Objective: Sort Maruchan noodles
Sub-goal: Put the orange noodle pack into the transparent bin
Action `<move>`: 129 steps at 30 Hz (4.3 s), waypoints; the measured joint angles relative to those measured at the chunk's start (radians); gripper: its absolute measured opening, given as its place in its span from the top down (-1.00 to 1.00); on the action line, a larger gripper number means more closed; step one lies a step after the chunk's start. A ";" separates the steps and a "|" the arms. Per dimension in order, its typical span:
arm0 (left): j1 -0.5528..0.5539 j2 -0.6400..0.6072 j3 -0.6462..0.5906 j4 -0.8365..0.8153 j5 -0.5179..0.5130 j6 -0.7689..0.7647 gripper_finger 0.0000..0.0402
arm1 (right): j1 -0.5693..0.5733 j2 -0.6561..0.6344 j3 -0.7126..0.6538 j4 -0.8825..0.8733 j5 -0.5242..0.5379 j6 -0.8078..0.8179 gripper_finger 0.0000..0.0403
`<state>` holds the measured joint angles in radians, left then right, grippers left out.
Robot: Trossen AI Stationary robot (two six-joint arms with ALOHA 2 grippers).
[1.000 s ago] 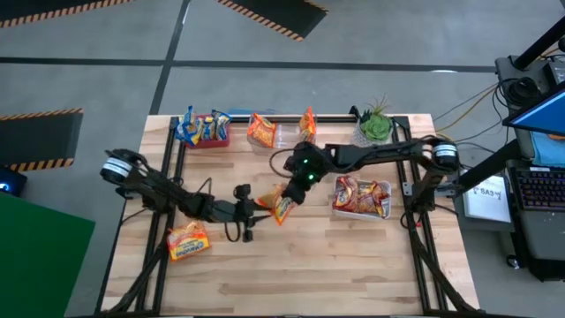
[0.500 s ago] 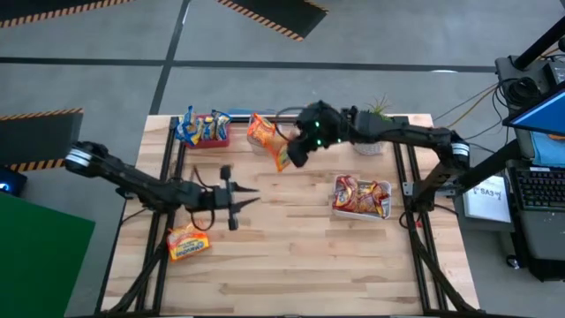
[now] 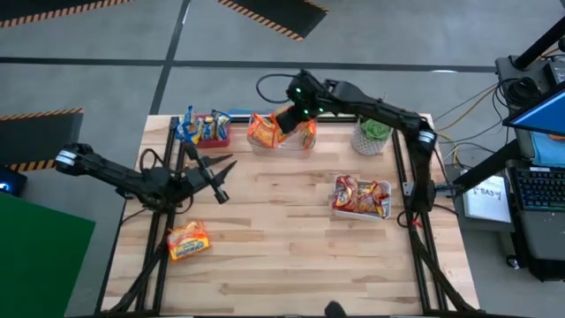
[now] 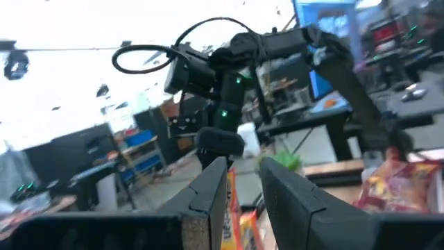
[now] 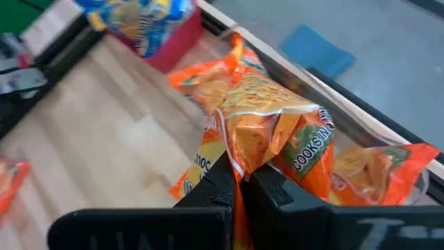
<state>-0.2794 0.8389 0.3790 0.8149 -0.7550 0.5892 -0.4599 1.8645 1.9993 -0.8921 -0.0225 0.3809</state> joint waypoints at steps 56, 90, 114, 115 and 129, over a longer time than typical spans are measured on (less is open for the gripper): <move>0.000 -0.053 0.000 -0.149 -0.032 -0.026 0.63 | -0.038 0.306 0.300 -0.355 0.206 -0.044 0.12; 0.000 -0.031 0.000 -0.165 -0.031 -0.077 0.63 | 0.521 -0.414 -0.690 0.444 0.206 -0.290 0.18; -0.003 0.229 0.430 -1.399 0.258 -1.195 0.63 | 0.530 -0.644 -1.155 0.928 0.199 -0.305 0.23; -0.004 0.260 0.465 -1.483 0.318 -1.239 0.63 | 0.532 -0.641 -1.155 0.930 0.199 -0.305 0.23; -0.117 0.699 0.598 -2.105 0.844 -1.567 0.63 | 0.532 -0.626 -1.158 0.928 0.199 -0.296 0.24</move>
<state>-0.3969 1.5384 0.9770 -1.2901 0.0888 -0.9775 0.0719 1.2389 0.8410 0.0356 0.1764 0.0849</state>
